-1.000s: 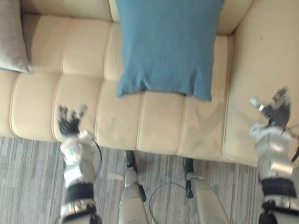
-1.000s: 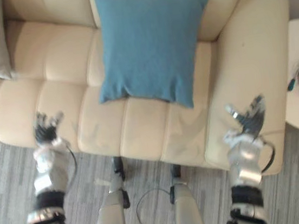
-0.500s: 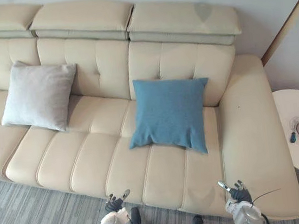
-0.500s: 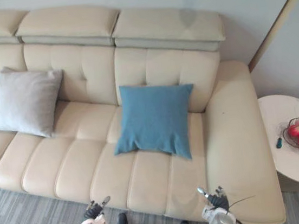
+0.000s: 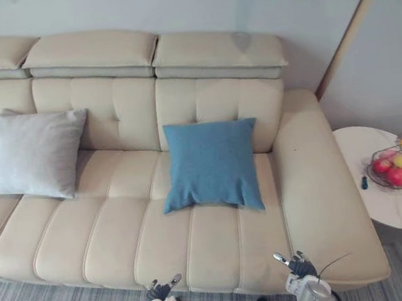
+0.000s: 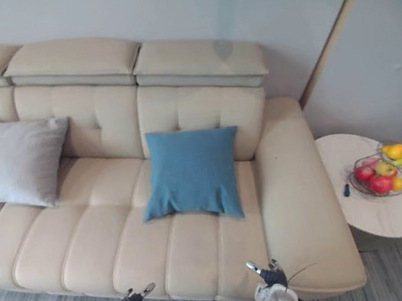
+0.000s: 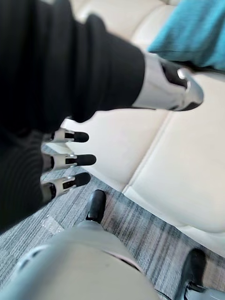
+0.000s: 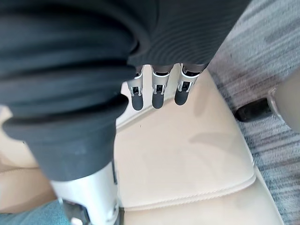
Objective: Pick up cushions and gather them together orderly.
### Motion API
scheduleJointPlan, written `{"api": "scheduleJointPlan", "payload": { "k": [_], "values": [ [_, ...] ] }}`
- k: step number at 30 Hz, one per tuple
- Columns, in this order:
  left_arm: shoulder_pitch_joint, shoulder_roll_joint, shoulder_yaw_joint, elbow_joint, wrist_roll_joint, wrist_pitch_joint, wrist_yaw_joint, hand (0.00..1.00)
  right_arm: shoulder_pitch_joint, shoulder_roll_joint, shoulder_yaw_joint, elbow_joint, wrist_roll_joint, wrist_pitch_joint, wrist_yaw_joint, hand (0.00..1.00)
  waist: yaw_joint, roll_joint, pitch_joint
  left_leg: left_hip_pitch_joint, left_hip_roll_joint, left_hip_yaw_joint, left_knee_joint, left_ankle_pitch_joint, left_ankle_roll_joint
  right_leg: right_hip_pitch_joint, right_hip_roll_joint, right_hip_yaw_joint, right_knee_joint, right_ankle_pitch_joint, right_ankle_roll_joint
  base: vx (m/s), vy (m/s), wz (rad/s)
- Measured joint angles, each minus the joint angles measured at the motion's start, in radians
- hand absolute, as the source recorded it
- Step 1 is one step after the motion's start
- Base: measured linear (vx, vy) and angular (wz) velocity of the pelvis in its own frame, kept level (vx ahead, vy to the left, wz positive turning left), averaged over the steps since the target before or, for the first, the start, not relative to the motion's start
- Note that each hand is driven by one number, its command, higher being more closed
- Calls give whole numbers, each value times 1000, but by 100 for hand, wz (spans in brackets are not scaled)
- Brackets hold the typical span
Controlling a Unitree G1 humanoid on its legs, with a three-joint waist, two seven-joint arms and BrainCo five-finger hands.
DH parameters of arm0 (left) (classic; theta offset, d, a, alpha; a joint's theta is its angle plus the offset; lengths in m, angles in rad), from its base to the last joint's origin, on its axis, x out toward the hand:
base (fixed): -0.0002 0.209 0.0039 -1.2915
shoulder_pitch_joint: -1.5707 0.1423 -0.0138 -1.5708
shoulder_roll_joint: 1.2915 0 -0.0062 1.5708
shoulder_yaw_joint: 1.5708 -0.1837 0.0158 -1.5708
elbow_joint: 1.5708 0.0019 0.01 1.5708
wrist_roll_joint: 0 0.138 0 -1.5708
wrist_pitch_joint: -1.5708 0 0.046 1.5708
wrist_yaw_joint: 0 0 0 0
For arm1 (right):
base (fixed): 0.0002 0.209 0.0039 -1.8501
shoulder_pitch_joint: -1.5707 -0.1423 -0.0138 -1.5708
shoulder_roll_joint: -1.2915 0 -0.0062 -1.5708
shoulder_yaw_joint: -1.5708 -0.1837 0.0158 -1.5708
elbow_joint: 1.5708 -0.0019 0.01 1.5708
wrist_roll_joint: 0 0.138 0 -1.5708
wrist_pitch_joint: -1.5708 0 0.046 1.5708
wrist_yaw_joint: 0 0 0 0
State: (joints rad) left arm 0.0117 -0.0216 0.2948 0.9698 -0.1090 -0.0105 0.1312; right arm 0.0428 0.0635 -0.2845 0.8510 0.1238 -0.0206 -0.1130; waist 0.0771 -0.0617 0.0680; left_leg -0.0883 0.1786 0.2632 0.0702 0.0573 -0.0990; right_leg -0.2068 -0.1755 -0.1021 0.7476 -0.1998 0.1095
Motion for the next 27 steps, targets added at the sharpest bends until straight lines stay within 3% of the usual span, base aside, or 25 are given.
{"api": "scheduleJointPlan", "payload": {
  "k": [2,3,4,5,7,8,9,10,11,12,13,14,16,19,22,23,27],
  "values": [
    [5,6,2,-21,-1,-1,0,0,2,-1,17,9,-7,1,-3,0,6,-23,-11,-61,-19,-27,73,-1,2,49,-21,25,126,-20,36,-110,-142,44],
    [6,7,7,-30,-1,-3,2,0,-8,-1,22,18,-7,1,-2,0,19,-28,-14,-102,-17,-27,108,0,1,80,-20,59,90,-26,44,-200,-200,9],
    [2,4,15,-38,-2,-4,1,0,-31,-3,21,30,-7,1,-2,0,34,-29,-15,-130,-5,-27,136,6,-2,100,0,62,19,-81,56,-270,-197,-23],
    [0,-21,25,-38,-2,-1,3,0,-48,-18,14,33,-7,5,-8,0,50,24,-15,-160,33,-26,139,31,5,131,49,43,-106,-123,21,-343,-211,-29],
    [8,-35,16,-36,-3,-4,14,0,-52,-28,15,32,-6,1,-20,0,61,61,-10,-177,61,-24,113,70,8,168,75,-13,-218,-165,-9,-330,-184,-19],
    [9,-36,-9,-30,-4,-3,22,0,-52,-40,15,32,-6,-1,-25,0,59,73,-9,-192,67,-24,96,99,-22,165,79,-39,-230,-206,-35,-257,-165,2],
    [7,-35,-21,-26,-5,-3,22,0,-52,-46,16,32,-6,0,-26,0,56,84,0,-192,73,-27,80,117,-28,158,87,-51,-223,-222,-52,-378,-180,29],
    [9,-33,-29,-20,-5,-3,22,0,-33,-49,13,36,-7,4,-28,0,41,99,10,-181,73,-32,33,101,-2,150,89,-92,-215,-220,-60,-374,-143,48],
    [9,-32,-29,-18,-2,-3,21,0,-19,-45,10,41,-7,7,-33,0,31,93,14,-179,71,-21,31,48,-12,158,76,-117,-230,-213,-85,-409,-111,49],
    [6,-28,-28,-24,0,-3,20,0,-12,-44,6,43,-7,9,-35,0,32,82,20,-183,71,-22,57,39,0,160,63,-131,-238,-211,-99,-280,-32,21],
    [3,-27,-14,-29,1,-6,20,0,-7,-51,-3,44,-7,14,-37,0,34,69,27,-197,53,-58,240,11,25,156,37,-143,-255,-190,-114,-264,-23,2],
    [7,-27,-13,-27,1,-6,20,0,-2,-56,-5,44,-7,14,-37,0,34,68,26,-191,39,-77,317,-13,28,157,32,-141,-266,-177,-109,-246,15,0],
    [7,-30,-7,-25,0,-6,19,0,-4,-64,-6,59,-7,14,-35,0,29,65,26,-157,21,-97,425,-149,21,146,28,-138,-307,-131,-98,-200,94,5],
    [9,-29,5,-21,0,-2,15,0,-9,-59,-8,93,-10,23,-24,0,31,68,21,-103,15,-120,477,-249,-8,135,29,-108,-340,-81,-68,-121,225,-19],
    [36,-12,4,-14,0,3,1,0,-1,-35,-39,130,-47,39,-12,0,19,54,-19,-17,-32,-103,260,-253,-14,160,32,-77,-480,1,-36,-65,221,-19],
    [40,-1,4,-14,1,7,-5,0,-1,-19,-63,139,-47,40,-11,0,10,40,-27,-6,-51,-89,206,-224,3,175,24,-74,-528,34,-37,-58,248,-9],
    [48,12,3,10,12,10,-7,0,5,-24,-109,165,-50,48,-7,0,4,42,-30,44,-96,-83,137,-196,27,217,1,-47,-615,96,-16,-98,135,-6]
  ]
}}
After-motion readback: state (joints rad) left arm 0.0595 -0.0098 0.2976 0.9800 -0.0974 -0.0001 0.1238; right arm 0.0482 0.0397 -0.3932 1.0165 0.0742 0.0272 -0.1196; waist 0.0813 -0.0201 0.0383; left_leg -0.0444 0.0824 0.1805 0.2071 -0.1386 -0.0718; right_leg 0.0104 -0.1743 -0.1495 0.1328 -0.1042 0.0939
